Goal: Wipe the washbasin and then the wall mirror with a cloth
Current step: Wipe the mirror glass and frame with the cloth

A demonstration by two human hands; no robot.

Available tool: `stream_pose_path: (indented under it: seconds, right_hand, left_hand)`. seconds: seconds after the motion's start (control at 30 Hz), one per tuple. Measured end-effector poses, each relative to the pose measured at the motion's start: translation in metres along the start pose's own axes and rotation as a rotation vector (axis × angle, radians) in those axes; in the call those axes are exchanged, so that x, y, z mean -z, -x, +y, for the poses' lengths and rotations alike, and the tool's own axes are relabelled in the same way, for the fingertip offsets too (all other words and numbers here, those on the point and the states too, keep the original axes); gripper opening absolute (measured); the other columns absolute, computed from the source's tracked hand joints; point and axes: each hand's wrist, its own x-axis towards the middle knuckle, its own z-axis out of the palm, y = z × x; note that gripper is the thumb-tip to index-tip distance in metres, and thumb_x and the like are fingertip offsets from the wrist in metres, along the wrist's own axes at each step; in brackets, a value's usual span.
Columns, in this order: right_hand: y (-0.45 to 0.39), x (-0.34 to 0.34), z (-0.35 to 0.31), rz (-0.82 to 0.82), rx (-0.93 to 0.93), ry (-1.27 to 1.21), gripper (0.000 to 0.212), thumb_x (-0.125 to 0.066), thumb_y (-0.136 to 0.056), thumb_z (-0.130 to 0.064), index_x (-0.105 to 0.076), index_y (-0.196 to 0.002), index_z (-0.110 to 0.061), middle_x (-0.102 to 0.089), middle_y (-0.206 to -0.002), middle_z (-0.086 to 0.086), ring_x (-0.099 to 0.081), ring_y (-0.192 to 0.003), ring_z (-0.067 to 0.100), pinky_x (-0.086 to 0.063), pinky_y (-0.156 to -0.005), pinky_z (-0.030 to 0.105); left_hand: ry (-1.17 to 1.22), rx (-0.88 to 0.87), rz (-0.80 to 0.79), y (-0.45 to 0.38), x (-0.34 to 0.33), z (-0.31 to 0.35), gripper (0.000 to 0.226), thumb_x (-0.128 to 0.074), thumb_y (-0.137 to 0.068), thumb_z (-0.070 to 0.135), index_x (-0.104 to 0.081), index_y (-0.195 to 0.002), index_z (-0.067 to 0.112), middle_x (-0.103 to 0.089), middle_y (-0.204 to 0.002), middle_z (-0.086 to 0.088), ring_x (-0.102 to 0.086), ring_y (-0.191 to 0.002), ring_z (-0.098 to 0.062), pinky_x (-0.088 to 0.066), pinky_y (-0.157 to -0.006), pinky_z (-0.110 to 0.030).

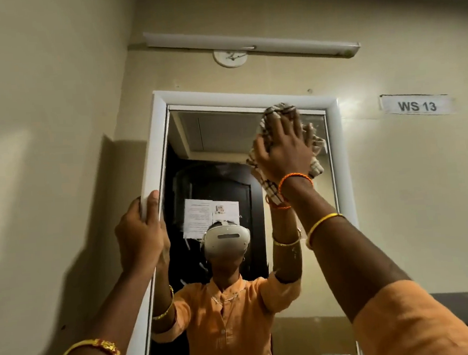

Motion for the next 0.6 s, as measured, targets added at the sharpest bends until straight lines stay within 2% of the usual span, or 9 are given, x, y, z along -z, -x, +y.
stream_pose_path:
  seconds: [0.17, 0.37, 0.43, 0.5, 0.6]
  right_hand:
    - [-0.005, 0.016, 0.044, 0.038, -0.227, 0.075, 0.065, -0.035, -0.079, -0.048, -0.043, -0.137, -0.019, -0.044, -0.145, 0.003, -0.011, -0.147, 0.023, 0.000, -0.118, 0.049]
    - [-0.010, 0.011, 0.025, 0.060, -0.308, 0.014, 0.062, -0.041, -0.079, -0.045, -0.047, -0.132, -0.015, -0.043, -0.144, 0.010, -0.021, -0.143, 0.026, -0.012, -0.117, 0.046]
    - [-0.010, 0.004, 0.004, 0.057, -0.256, 0.002, 0.057, -0.046, -0.080, -0.045, -0.050, -0.128, -0.015, -0.046, -0.139, 0.014, -0.029, -0.138, 0.029, -0.019, -0.114, 0.045]
    - [-0.008, -0.002, -0.017, 0.038, -0.138, 0.000, 0.054, -0.048, -0.080, -0.043, -0.053, -0.126, -0.016, -0.050, -0.134, 0.014, -0.039, -0.130, 0.031, -0.026, -0.109, 0.043]
    - [-0.005, -0.003, -0.026, 0.016, 0.049, 0.038, 0.050, -0.047, -0.079, -0.041, -0.054, -0.123, -0.017, -0.053, -0.123, 0.012, -0.047, -0.117, 0.031, -0.034, -0.101, 0.043]
  left_hand:
    - [0.012, -0.008, -0.005, 0.001, 0.000, 0.000, 0.040, -0.043, -0.094, 0.048, -0.056, -0.079, 0.013, -0.057, -0.071, -0.007, -0.054, -0.068, -0.023, -0.037, -0.064, -0.028]
    - [0.010, -0.033, 0.014, 0.004, -0.001, 0.002, 0.038, -0.043, -0.094, 0.047, -0.053, -0.077, 0.014, -0.057, -0.069, -0.005, -0.053, -0.063, -0.019, -0.034, -0.050, -0.019]
    - [0.001, -0.036, 0.021, 0.002, 0.000, 0.001, 0.039, -0.043, -0.094, 0.047, -0.052, -0.076, 0.014, -0.056, -0.069, -0.005, -0.053, -0.063, -0.020, -0.033, -0.050, -0.019]
    - [-0.003, -0.040, 0.015, 0.002, 0.001, 0.000, 0.041, -0.043, -0.094, 0.048, -0.053, -0.077, 0.012, -0.057, -0.069, -0.006, -0.054, -0.065, -0.021, -0.035, -0.052, -0.024]
    - [0.001, -0.029, 0.008, 0.002, 0.001, -0.003, 0.044, -0.043, -0.093, 0.049, -0.058, -0.082, 0.010, -0.059, -0.073, -0.008, -0.056, -0.069, -0.023, -0.038, -0.062, -0.028]
